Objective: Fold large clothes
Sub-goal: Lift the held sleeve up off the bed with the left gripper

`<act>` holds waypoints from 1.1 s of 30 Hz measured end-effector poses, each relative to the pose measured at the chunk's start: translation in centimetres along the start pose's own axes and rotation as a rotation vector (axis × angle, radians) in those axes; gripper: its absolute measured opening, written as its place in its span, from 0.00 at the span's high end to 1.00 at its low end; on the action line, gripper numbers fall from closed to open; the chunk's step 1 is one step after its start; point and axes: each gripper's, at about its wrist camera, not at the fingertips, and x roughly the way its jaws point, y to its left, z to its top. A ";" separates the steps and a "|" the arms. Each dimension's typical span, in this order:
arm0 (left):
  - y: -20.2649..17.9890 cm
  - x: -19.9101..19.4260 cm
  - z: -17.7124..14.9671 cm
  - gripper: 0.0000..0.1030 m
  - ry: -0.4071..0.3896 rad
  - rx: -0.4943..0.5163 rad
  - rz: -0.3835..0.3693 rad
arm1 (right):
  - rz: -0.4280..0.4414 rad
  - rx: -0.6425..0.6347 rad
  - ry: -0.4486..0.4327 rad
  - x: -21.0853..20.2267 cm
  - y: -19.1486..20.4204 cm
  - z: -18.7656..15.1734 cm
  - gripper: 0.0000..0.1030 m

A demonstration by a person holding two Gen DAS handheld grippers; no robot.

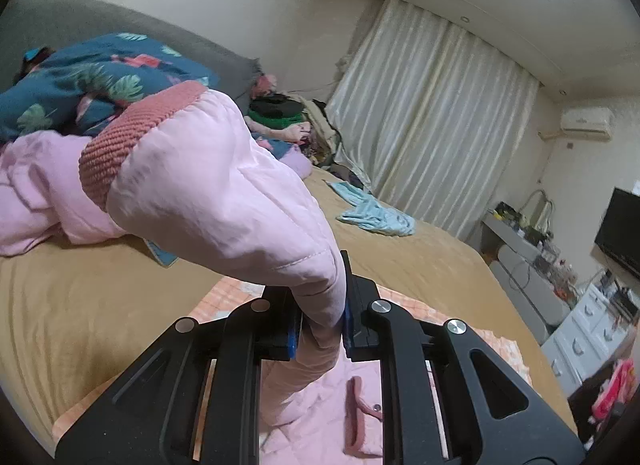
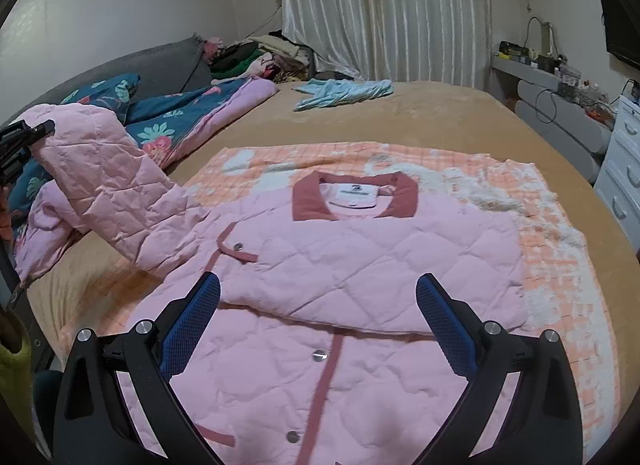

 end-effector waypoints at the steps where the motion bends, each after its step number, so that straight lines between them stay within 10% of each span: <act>1: -0.4 0.1 -0.1 0.92 0.002 0.010 -0.003 | -0.005 0.001 -0.006 -0.2 -0.4 0.1 0.05; 33: -13.3 4.2 -5.9 0.92 0.109 0.262 -0.180 | -0.085 0.129 -0.055 0.0 -9.9 -1.2 0.05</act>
